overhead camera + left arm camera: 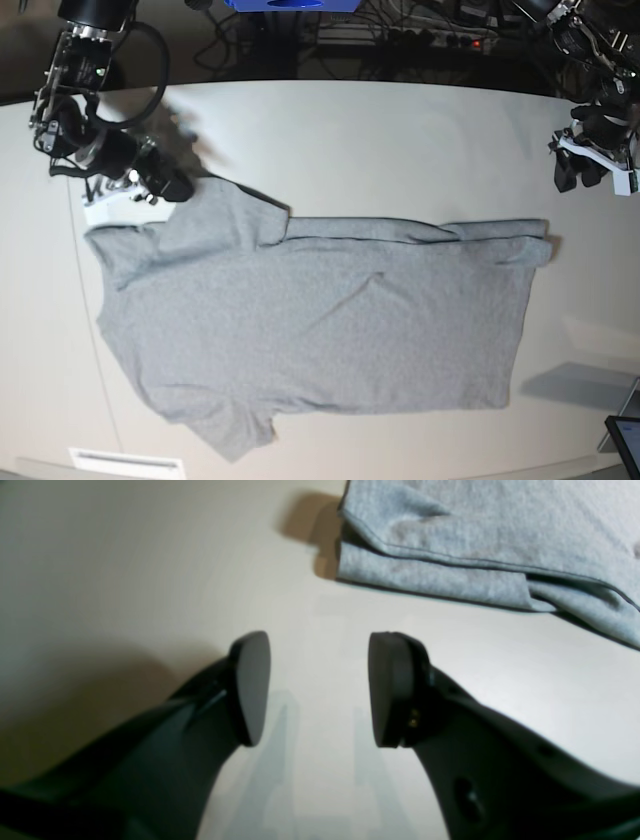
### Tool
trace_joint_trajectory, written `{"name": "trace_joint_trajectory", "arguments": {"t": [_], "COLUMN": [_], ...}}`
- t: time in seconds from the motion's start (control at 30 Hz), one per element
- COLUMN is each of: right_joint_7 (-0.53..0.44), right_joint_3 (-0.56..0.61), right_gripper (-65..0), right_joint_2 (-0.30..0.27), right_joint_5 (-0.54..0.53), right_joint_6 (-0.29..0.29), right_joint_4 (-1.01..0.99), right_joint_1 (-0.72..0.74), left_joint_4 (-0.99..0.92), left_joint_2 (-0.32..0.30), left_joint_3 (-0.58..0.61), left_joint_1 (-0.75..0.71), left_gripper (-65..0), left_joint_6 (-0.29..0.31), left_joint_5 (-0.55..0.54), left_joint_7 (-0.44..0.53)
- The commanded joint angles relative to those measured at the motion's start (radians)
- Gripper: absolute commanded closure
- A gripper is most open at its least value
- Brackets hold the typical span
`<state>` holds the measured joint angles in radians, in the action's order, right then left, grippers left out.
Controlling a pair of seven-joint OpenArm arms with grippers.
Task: Fold the T-shirt properly
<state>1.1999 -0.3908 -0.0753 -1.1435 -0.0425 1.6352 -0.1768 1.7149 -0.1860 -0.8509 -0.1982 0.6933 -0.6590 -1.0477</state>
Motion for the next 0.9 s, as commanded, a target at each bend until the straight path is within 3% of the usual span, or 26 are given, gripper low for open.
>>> {"name": "trace_joint_trajectory", "arguments": {"t": [0.0,0.33,0.57,0.73,0.87], "right_joint_7": [0.007,0.079,0.079,0.065,0.001], "right_joint_3": [-0.001,-0.001,0.005,0.095,0.168], "right_gripper": [0.0,0.0,0.0,0.0,0.0], "right_joint_2": [-0.007,-0.002,-0.002,-0.002,-0.008], "right_joint_5": [-0.036,-0.033,-0.033,-0.031,-0.031], "right_joint_6": [0.010,0.005,0.005,0.005,0.005], "right_joint_4": [0.064,0.148,-0.003,-0.068,-0.128], "right_joint_1": [0.018,0.151,0.276,0.348,0.394], "left_joint_4": [0.015,0.015,0.015,0.018,0.014], "left_joint_2": [-0.017,-0.017,-0.017,-0.017,-0.017], "left_joint_3": [-0.006,-0.006,-0.006,-0.008,-0.008], "left_joint_1": [0.003,0.001,-0.001,-0.013,-0.013], "left_gripper": [-31.1,-31.1,-31.1,-31.1,-31.1], "left_joint_6": [0.005,0.005,0.005,0.005,0.005], "left_joint_5": [-0.021,-0.021,-0.021,-0.021,-0.018], "left_joint_7": [0.020,0.020,0.019,0.019,0.019]}}
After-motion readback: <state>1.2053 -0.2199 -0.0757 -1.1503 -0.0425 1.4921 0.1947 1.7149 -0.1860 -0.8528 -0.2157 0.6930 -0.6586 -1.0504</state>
